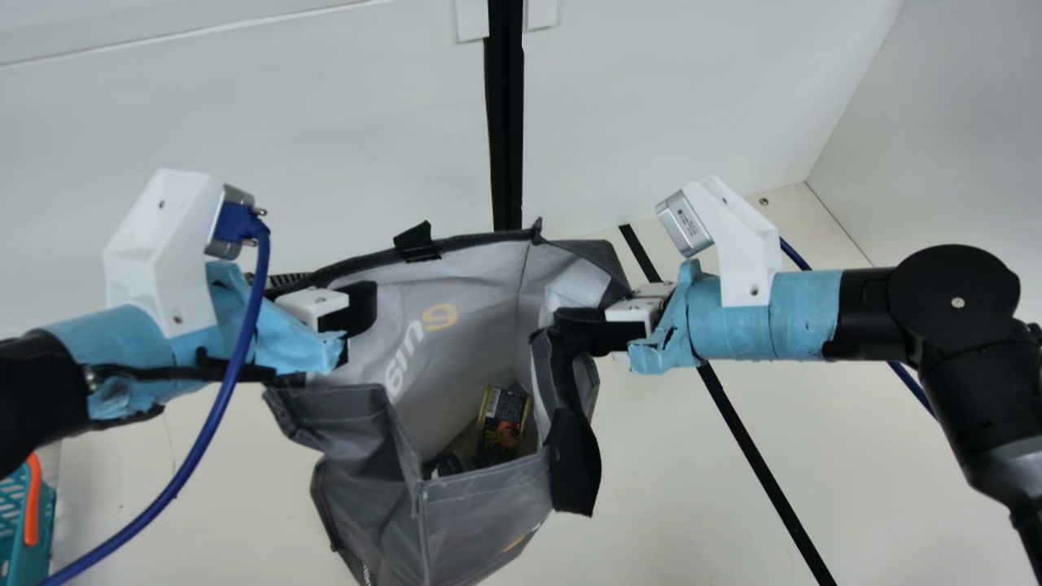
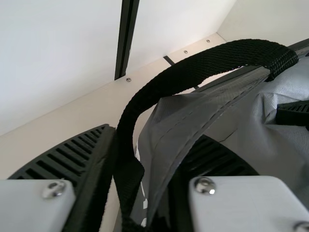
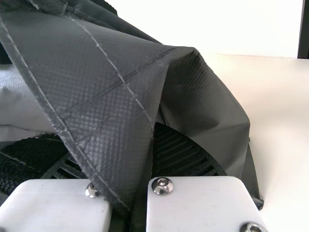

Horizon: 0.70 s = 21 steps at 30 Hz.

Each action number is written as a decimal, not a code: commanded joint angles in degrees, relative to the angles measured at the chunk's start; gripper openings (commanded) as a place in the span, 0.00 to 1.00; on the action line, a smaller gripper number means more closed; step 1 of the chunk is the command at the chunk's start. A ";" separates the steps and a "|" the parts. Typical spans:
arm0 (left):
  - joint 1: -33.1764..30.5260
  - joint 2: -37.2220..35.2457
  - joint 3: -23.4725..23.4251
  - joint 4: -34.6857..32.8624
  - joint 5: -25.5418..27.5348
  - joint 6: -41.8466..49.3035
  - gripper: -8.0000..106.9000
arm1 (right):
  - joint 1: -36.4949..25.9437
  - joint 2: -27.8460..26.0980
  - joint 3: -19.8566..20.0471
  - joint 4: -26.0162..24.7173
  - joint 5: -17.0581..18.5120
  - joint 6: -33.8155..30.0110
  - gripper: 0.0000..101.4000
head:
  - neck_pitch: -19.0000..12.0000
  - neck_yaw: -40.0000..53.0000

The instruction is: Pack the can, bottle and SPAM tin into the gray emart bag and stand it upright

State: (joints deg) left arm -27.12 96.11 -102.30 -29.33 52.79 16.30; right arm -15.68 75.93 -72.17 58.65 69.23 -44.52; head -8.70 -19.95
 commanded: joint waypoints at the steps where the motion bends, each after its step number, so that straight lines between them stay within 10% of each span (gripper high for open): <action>1: 0.00 0.00 0.00 0.00 0.00 0.00 0.49 | 0.00 0.00 0.00 0.00 0.00 0.00 0.00 | -1.30 -0.05; 13: -0.65 -4.58 2.91 -0.27 -1.39 0.59 0.84 | 0.00 0.00 0.00 0.00 -0.06 0.00 0.00 | -1.30 -0.05; 21: -0.17 -8.39 4.06 -0.53 -2.42 0.70 0.85 | 0.00 0.00 0.00 0.00 -0.06 0.00 0.00 | -1.30 -0.05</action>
State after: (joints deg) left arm -27.48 88.21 -98.39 -29.87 50.41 17.08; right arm -15.68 75.93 -72.17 58.65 69.17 -44.52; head -8.70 -19.95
